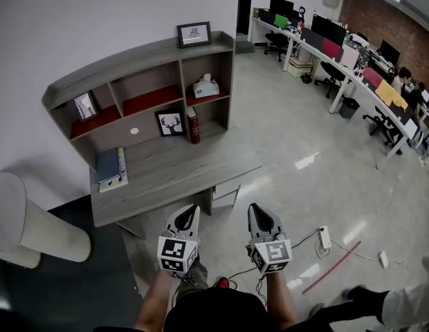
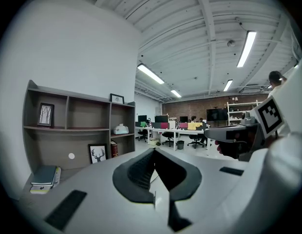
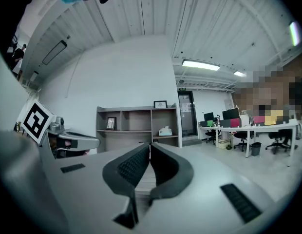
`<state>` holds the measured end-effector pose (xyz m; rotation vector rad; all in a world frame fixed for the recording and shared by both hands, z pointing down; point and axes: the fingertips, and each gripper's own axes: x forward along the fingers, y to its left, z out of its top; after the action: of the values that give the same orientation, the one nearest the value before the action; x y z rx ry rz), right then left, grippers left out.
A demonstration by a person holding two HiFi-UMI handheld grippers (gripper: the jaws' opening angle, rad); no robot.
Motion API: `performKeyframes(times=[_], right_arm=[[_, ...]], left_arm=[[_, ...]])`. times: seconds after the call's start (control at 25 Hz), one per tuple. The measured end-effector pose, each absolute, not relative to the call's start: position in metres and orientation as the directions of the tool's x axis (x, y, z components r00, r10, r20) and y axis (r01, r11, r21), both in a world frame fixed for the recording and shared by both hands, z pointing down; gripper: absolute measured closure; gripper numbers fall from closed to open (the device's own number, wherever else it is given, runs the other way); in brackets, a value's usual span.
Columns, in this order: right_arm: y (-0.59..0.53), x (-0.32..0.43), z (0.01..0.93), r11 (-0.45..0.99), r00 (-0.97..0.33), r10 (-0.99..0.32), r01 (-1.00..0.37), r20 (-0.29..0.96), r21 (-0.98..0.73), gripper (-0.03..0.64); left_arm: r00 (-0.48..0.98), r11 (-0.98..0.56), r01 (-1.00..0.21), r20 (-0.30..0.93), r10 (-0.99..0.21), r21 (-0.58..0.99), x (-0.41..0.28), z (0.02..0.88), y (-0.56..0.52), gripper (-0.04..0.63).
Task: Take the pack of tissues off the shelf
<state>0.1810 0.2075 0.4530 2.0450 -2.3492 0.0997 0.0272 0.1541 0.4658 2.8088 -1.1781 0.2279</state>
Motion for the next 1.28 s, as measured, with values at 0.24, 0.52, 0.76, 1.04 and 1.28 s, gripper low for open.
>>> performKeyframes(times=[0.24,0.52,0.76,1.04,1.28], right_arm=[[0.166,0.182,0.455,0.137,-0.138,-0.990,-0.990,0.043,-0.025,0.586],[0.110,0.178,0.448,0.124,-0.124,-0.992,-0.992,0.029,-0.031,0.586],[0.064,0.159,0.436,0.110,-0.110,-0.994,-0.994,0.016,-0.027,0.586],[0.030,0.138,0.437,0.088,-0.089,-0.996,-0.996,0.025,-0.016,0.586],[0.010,0.120,0.442,0.075,-0.076,-0.996,-0.997,0.052,-0.021,0.586]], left_arm=[[0.694,-0.701,-0.712,0.173,-0.699,0.026,0.028,0.469,0.112,0.589],[0.716,-0.725,-0.688,0.171,-0.677,0.012,0.031,0.459,0.053,0.589],[0.731,-0.741,-0.671,0.168,-0.662,-0.001,0.016,0.445,0.004,0.589],[0.744,-0.751,-0.660,0.155,-0.650,0.016,-0.004,0.444,-0.036,0.589],[0.755,-0.760,-0.649,0.159,-0.637,0.035,-0.021,0.454,-0.056,0.589]])
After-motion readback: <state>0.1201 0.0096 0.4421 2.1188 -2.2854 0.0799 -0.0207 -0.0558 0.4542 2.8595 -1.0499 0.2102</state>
